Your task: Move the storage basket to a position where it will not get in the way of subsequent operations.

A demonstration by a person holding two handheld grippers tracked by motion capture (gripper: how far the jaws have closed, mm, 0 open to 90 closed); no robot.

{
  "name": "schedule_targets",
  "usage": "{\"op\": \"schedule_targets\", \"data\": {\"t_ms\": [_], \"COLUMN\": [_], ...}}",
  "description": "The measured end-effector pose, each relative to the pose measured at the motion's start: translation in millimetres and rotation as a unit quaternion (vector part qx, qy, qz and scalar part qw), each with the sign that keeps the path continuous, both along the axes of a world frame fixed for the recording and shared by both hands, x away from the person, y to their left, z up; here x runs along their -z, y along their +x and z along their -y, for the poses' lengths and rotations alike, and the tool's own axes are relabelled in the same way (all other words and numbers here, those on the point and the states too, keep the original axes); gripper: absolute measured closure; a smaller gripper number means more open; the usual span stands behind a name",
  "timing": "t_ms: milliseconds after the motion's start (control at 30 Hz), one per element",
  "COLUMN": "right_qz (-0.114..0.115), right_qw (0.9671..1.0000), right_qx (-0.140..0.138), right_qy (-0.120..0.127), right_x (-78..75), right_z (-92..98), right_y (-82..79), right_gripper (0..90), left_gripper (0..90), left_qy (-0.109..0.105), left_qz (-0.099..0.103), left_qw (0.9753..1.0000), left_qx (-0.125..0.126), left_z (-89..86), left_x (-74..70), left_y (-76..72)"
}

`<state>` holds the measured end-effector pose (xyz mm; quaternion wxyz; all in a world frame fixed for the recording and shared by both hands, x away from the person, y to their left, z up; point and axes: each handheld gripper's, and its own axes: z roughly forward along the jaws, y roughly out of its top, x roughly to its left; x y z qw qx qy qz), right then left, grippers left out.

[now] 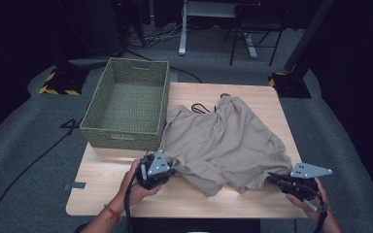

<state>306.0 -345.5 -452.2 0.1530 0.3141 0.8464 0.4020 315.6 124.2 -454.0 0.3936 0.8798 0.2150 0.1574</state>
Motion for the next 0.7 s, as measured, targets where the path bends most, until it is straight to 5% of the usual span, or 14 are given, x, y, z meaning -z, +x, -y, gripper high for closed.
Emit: {"op": "schedule_targets", "data": {"t_ms": [100,267,467,700], "right_qz": [-0.025,-0.050,-0.049,-0.035], "right_qw": [0.9996,0.9986,0.9985,0.9986], "right_qx": [-0.006,-0.007,-0.004,0.024], "right_qy": [-0.010,-0.016,-0.025,-0.032], "right_x": [17.2,35.7,42.0,42.5], "right_z": [0.2,-4.9,-10.9,-10.4], "right_y": [-4.5,-1.4,17.2,56.4], "right_gripper": [81.6,81.5,83.0,86.4], "left_gripper": [77.4,76.4,74.8,73.7], "left_qy": [0.022,0.051,0.050,0.058], "left_qz": [-0.011,-0.024,-0.030,-0.015], "left_qw": [0.9997,0.9983,0.9978,0.9973], "left_qx": [-0.004,-0.016,-0.032,-0.042], "left_z": [-4.9,-4.9,4.5,34.1], "left_x": [12.2,29.5,37.0,37.1], "left_y": [-6.5,3.0,27.9,66.2]}}
